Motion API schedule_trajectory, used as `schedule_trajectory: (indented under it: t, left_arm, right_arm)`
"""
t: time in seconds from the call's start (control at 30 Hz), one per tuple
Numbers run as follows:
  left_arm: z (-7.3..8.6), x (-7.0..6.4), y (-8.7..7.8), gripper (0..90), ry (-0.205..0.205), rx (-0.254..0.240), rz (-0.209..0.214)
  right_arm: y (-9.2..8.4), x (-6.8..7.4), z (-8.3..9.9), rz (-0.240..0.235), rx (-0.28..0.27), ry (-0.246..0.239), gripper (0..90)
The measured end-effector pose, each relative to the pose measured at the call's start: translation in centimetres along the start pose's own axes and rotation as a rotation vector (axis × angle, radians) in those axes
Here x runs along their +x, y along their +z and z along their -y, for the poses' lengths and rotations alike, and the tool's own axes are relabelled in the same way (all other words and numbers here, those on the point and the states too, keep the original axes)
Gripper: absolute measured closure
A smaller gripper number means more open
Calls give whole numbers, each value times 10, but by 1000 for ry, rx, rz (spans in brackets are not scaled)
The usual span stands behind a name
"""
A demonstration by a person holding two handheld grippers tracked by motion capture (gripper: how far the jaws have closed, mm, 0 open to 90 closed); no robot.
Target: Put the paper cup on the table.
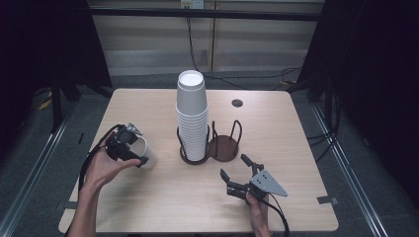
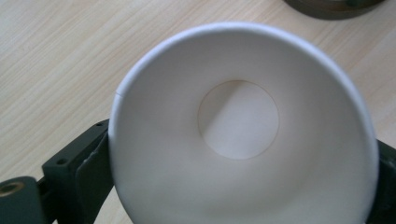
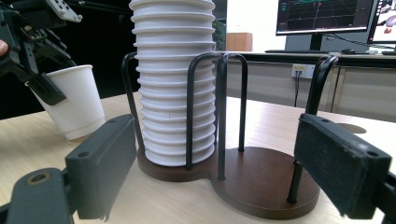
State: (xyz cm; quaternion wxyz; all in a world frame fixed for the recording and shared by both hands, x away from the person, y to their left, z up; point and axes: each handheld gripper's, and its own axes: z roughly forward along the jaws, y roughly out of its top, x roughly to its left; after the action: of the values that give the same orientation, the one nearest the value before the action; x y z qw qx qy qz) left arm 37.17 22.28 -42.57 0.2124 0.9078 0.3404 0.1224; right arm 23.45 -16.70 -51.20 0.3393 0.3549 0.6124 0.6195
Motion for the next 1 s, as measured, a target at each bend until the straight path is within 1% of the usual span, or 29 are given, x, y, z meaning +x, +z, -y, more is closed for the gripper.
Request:
schedule_trajectory:
  t: [0.1,0.13,0.2,0.23,0.27,0.33,0.37,0.4,0.47,0.5,0.53,0.57,0.6,0.63,0.67,0.7,0.73,0.8,0.87,0.9,0.97,1.0]
  left_arm:
    - [1,0,3,50,-16,-28,9]
    - [1,0,4,52,-13,-29,14]
    - [0,-1,6,52,-24,-34,22]
    - [0,-1,7,52,-21,-45,17]
    - [0,0,8,52,-17,-43,17]
    - [0,-1,9,52,-24,-38,21]
    - [1,0,11,54,-35,-33,25]
    - [2,0,12,60,-47,-49,27]
    - [5,1,14,81,-61,-27,51]
    - [6,1,16,84,-59,-20,52]
    - [8,1,18,122,-57,-20,50]
    - [9,2,20,128,-66,-25,55]
    - [9,3,21,134,-63,-27,58]
    - [10,2,21,135,-61,-25,52]
    - [10,2,20,136,-47,-27,40]
    - [11,0,20,140,-45,-39,29]
    - [12,0,20,139,-35,-38,30]
    - [16,0,21,147,-28,-50,15]
    - [19,-2,22,152,-30,-62,15]
    - [21,-1,21,156,-22,-64,22]
    - [25,0,22,157,-47,-97,40]
    - [27,1,23,157,-47,-99,36]
  right_arm:
    - [0,0,0,-1,0,0,124]
    - [0,0,0,0,0,0,124]
    - [0,0,0,-1,0,0,124]
    - [0,0,0,-3,0,0,124]
    - [0,0,0,-2,-1,0,124]
    - [0,0,0,-4,-3,0,124]
    - [0,0,0,-3,-3,0,124]
    - [0,0,0,-4,-3,1,124]
    - [-1,0,0,-6,-7,0,124]
    - [-1,0,0,-3,-8,1,124]
    - [-1,0,0,-3,-8,1,124]
    - [-1,0,0,-6,-8,-1,124]
    - [-1,0,0,-9,-7,1,124]
    - [-1,0,0,-8,-7,0,124]
    - [-1,0,0,-9,-7,-1,124]
    - [-1,0,0,-7,-7,-1,124]
    - [-1,0,0,-8,-8,0,124]
    - [-1,0,0,-8,-9,0,124]
    - [-1,0,0,-8,-8,0,124]
    - [-1,0,0,-10,-8,0,124]
    - [-1,0,0,-5,-8,0,124]
    - [-1,0,0,-6,-9,0,124]
